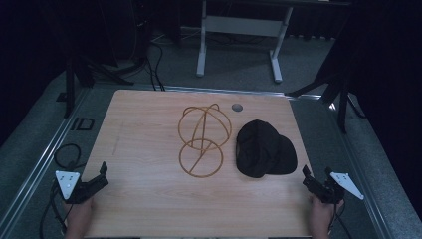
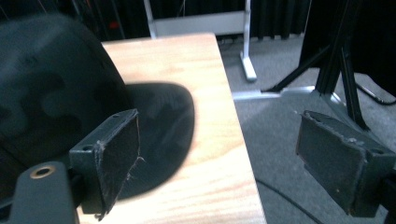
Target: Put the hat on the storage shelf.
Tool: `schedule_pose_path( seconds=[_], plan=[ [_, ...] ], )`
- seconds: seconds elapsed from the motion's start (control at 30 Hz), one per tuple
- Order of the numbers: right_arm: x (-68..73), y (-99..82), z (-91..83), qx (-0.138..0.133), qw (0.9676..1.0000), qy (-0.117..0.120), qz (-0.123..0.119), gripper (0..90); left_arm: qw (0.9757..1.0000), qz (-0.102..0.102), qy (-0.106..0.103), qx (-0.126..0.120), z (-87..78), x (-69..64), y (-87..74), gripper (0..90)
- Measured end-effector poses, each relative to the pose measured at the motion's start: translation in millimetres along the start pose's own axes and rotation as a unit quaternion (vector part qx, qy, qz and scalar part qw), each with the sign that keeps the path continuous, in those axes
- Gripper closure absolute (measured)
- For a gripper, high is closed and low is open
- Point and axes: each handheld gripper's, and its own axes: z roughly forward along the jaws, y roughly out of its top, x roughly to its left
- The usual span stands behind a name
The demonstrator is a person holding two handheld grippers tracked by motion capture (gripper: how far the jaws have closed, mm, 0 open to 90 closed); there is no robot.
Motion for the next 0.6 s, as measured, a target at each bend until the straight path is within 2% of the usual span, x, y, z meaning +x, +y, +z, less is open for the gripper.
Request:
schedule_pose_path(
  seconds=[0.07, 0.2, 0.27, 0.3, 0.33, 0.37, 0.43, 0.5, 0.53, 0.6],
  plan=[
    [-0.8, -0.6, 3.3, 0.017, 0.9998, -0.003, -0.008, 13.3, 1.0, -0.001, -0.003, -0.001, -0.3, 0.1, 0.1, 1.6],
    [-0.6, 2.0, 1.2, 0.018, 0.9998, 0.01, -0.009, 13.3, 1.0, -0.001, -0.002, -0.001, 0.0, 0.2, 0.1, 1.6],
    [3.9, 7.0, -2.9, 0.022, 0.9988, 0.038, -0.021, 13.4, 1.0, -0.002, -0.003, 0.0, 0.8, 0.3, 0.0, 1.7],
    [3.9, 7.0, -2.9, 0.022, 0.9988, 0.038, -0.021, 13.4, 1.0, -0.004, -0.004, -0.001, 1.0, 0.3, 0.0, 1.7],
    [6.5, 9.3, -4.1, 0.027, 0.9979, 0.052, -0.028, 13.4, 1.0, -0.002, -0.002, 0.001, 1.2, 0.3, -0.1, 1.6],
    [13.0, 14.3, -6.8, 0.035, 0.9956, 0.081, -0.033, 13.4, 1.0, -0.003, -0.004, 0.002, 1.5, 0.3, -0.1, 1.6],
    [20.6, 19.8, -9.3, 0.038, 0.9925, 0.113, -0.027, 13.3, 1.0, 0.0, -0.006, 0.002, 1.8, -0.1, -0.2, 1.6],
    [25.3, 22.7, -10.3, 0.04, 0.9916, 0.12, -0.029, 13.3, 1.0, 0.0, -0.007, 0.002, 1.8, 0.0, -0.2, 1.6],
    [36.0, 29.3, -13.2, 0.036, 0.9896, 0.133, -0.041, 13.3, 1.0, 0.0, -0.006, 0.002, 1.8, 0.0, -0.2, 1.6],
    [39.5, 31.4, -14.0, 0.036, 0.9889, 0.137, -0.045, 13.4, 1.0, -0.001, -0.007, 0.002, 1.7, 0.2, -0.2, 1.7]
  ],
)
